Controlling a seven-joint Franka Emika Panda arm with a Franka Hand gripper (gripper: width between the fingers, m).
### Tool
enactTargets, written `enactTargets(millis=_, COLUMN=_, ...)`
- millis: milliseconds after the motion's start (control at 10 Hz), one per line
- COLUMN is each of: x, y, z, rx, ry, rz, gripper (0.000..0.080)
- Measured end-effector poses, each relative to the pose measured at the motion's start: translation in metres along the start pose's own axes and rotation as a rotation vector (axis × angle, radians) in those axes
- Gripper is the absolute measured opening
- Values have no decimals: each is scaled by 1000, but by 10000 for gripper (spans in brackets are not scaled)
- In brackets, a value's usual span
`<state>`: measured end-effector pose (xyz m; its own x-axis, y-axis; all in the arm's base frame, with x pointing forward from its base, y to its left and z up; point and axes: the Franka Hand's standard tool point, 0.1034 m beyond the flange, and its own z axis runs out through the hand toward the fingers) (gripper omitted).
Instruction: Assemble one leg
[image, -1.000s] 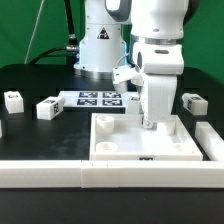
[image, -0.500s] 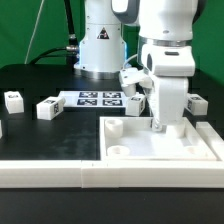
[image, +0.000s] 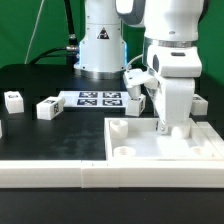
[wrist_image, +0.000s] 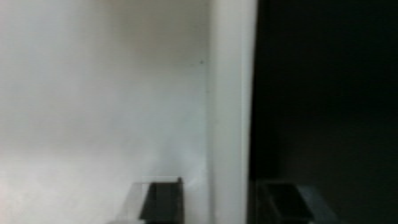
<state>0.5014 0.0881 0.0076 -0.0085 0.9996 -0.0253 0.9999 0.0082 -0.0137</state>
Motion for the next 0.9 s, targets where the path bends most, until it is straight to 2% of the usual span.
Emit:
enactTargets(millis=100, x=0, y=0, z=0, rx=0, ry=0, rz=0, gripper=427)
enactTargets(millis=200, x=0, y=0, z=0, rx=0, ry=0, rz=0, gripper=427)
enactTargets(millis=300, x=0, y=0, z=0, rx=0, ry=0, rz=0, gripper=559)
enactTargets(millis=400, x=0, y=0, z=0, rx=0, ry=0, rz=0, gripper=631)
enactTargets(millis=700, x=0, y=0, z=0, rx=0, ry=0, rz=1, gripper=645)
enactTargets(millis=800, x=0, y=-1, z=-3, rx=-4, ry=-1, rz=9, gripper=648)
enactTargets(millis=900, x=0, y=-5, z=-17, rx=-18, ry=-3, rz=22, gripper=648)
